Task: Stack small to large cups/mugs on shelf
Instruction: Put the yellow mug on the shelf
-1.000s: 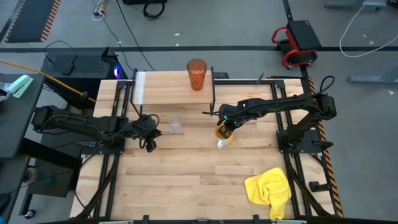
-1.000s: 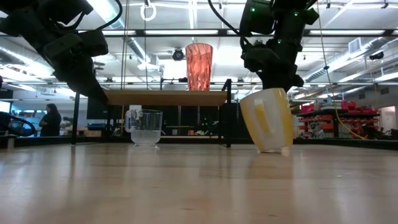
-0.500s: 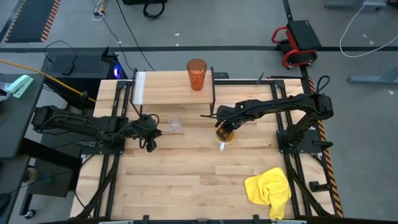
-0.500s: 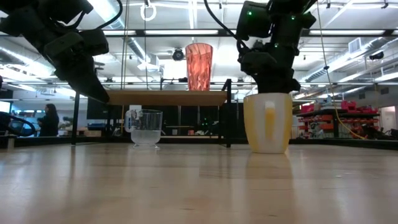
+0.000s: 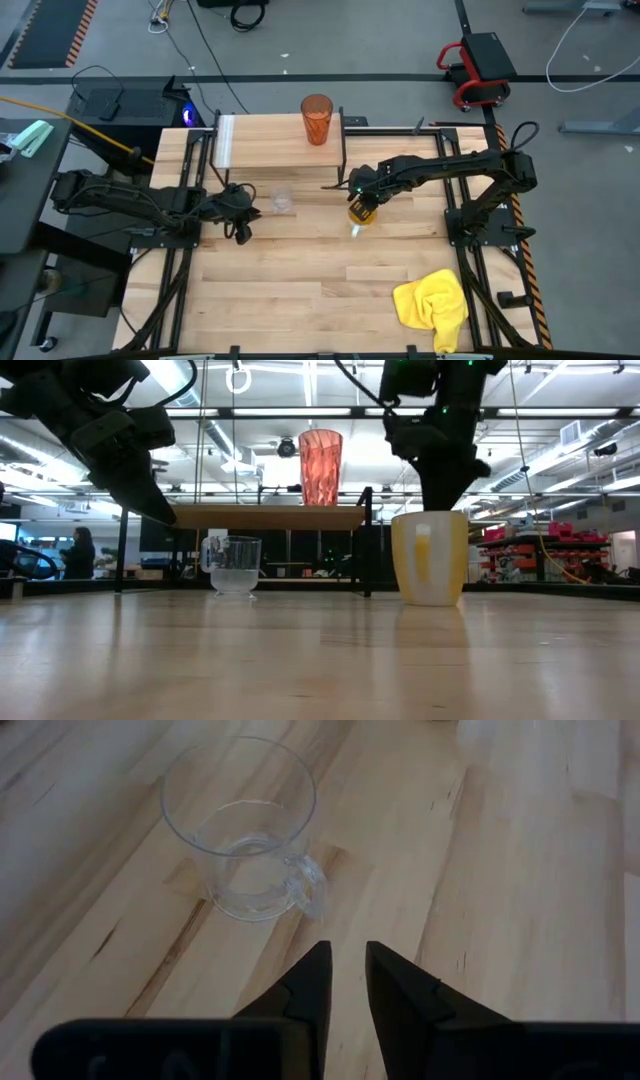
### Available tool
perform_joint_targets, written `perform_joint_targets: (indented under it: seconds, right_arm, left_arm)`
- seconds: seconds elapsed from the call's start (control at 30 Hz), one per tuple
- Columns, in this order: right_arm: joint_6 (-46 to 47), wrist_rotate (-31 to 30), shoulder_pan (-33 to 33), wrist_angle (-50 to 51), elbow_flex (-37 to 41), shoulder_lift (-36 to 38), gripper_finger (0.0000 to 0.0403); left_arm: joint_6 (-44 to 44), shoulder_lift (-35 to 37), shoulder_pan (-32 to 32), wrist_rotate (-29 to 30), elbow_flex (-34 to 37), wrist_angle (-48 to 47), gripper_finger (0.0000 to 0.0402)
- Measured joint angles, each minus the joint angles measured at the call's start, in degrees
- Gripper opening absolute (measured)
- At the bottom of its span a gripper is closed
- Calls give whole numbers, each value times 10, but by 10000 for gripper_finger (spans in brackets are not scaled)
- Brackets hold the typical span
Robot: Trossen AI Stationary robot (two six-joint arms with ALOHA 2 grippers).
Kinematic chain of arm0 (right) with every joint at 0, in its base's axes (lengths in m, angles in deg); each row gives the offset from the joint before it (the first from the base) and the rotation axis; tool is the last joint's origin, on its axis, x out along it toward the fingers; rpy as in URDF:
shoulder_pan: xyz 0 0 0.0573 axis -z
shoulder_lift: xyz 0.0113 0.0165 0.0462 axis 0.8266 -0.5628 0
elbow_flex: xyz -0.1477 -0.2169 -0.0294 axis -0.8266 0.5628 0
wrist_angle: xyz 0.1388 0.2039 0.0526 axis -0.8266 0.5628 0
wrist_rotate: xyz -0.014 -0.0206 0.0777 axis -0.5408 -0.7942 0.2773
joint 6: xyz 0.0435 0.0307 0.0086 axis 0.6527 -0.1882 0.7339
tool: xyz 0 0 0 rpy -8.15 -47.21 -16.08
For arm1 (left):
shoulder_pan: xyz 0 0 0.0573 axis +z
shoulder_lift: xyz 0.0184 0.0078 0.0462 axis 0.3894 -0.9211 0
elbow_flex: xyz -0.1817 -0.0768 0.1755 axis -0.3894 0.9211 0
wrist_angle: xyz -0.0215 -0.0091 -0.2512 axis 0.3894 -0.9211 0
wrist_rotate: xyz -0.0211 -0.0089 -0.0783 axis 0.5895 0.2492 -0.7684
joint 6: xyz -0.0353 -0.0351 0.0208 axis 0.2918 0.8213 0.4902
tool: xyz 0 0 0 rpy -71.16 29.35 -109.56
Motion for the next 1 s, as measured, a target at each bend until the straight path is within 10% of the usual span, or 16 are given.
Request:
perform_joint_targets:
  seconds: [1.0]
  right_arm:
    - [269, -124, -250, 175, -15, 82, 121]
  left_arm:
    - [7, 0, 0, 0, 1, 2, 73]
